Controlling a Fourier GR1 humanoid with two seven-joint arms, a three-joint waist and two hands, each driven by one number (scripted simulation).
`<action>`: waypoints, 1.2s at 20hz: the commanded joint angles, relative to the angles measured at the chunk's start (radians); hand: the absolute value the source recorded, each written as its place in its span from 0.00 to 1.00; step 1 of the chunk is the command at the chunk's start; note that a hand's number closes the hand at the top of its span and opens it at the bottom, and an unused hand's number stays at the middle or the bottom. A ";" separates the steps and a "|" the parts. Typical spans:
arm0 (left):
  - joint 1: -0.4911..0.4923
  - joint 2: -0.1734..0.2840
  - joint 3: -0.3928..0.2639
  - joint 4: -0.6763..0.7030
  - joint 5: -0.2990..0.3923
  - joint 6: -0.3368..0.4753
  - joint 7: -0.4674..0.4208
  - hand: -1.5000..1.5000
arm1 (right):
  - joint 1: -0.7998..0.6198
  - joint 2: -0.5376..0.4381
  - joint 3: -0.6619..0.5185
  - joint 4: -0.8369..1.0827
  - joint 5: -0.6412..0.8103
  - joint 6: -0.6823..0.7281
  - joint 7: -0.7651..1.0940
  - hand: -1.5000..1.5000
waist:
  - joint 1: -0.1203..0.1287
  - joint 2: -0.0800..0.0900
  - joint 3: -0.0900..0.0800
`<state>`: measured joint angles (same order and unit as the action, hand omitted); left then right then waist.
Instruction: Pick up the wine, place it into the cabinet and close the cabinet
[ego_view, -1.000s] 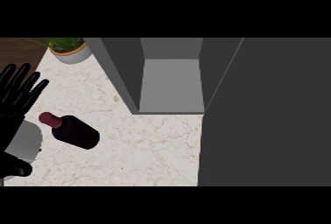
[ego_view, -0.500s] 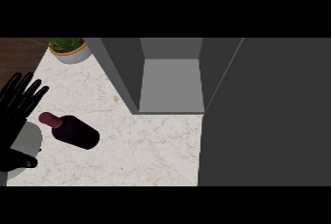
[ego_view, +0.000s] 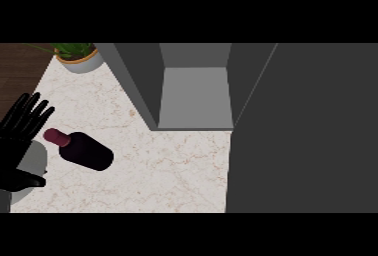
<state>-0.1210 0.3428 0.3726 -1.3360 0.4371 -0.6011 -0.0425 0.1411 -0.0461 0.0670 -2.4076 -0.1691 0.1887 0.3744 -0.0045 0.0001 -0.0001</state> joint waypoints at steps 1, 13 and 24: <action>-0.085 0.043 0.014 0.207 -0.049 -0.054 -0.081 0.00 | -0.064 0.001 0.004 -0.007 0.016 -0.031 0.053 0.00 | -0.002 0.001 -0.001; -0.074 0.051 -0.024 0.392 -0.241 -0.081 -0.348 0.00 | -0.038 0.003 0.004 -0.025 0.011 -0.007 0.056 0.00 | 0.000 0.000 0.000; -0.231 0.043 -0.094 0.785 -0.398 -0.052 -0.582 0.00 | -0.024 0.035 0.035 -0.018 0.043 -0.014 0.030 0.00 | -0.009 0.003 -0.001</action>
<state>-0.3106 0.3998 0.3048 -0.6659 0.0894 -0.6268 -0.5165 0.0956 -0.0342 0.0623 -2.4098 -0.1562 0.1821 0.4113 -0.0097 0.0016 -0.0004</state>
